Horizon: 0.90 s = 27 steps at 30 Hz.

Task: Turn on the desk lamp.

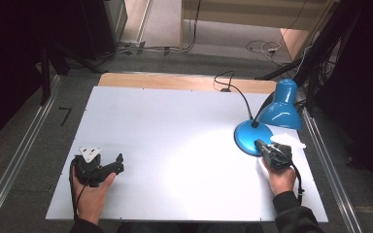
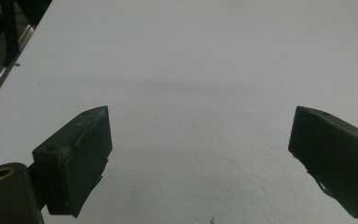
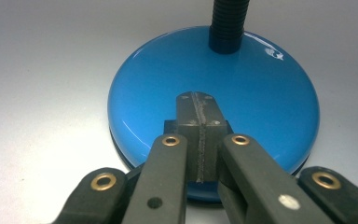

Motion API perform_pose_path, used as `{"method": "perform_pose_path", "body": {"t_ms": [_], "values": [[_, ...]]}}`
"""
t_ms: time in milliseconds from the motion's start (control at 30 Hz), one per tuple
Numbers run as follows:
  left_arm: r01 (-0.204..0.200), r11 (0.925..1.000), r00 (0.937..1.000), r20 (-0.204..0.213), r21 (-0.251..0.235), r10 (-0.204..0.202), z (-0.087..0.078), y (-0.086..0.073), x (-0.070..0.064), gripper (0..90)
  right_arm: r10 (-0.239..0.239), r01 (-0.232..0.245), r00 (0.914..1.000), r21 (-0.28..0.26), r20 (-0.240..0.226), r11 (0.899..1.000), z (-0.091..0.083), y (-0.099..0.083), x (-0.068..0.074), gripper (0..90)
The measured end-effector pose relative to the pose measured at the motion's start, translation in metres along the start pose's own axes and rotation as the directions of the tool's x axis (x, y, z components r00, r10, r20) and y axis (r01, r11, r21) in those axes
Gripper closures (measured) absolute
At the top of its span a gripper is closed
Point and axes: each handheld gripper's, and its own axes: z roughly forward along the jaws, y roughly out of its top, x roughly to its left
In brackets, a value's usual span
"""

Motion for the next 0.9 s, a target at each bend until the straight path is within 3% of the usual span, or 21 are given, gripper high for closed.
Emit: {"method": "perform_pose_path", "body": {"t_ms": [300, 533, 767, 900], "values": [[0.008, 1.0000, 1.0000, 0.004, 0.002, -0.008, 0.0007, 0.0002, 0.0012, 6.9, 0.005, -0.004, 0.9976, 0.006, -0.069, 1.000, -0.0012, 0.0022, 0.0014, 66.7], [0.010, 0.9999, 0.9999, 0.006, 0.002, -0.010, 0.0006, 0.0001, 0.0012, 6.9, 0.023, -0.025, 0.9955, -0.018, -0.092, 1.000, -0.0070, 0.0058, -0.0004, 55.0], [0.009, 1.0000, 1.0000, 0.004, 0.004, -0.009, 0.0009, 0.0001, 0.0017, 6.9, -0.019, 0.018, 0.9976, -0.008, -0.067, 1.000, -0.0086, 0.0056, 0.0004, 40.5], [0.009, 0.9999, 1.0000, 0.003, 0.006, -0.009, 0.0009, 0.0001, 0.0025, 6.9, -0.010, 0.010, 0.9980, -0.003, -0.063, 1.000, -0.0095, 0.0056, 0.0000, 33.8]]}}
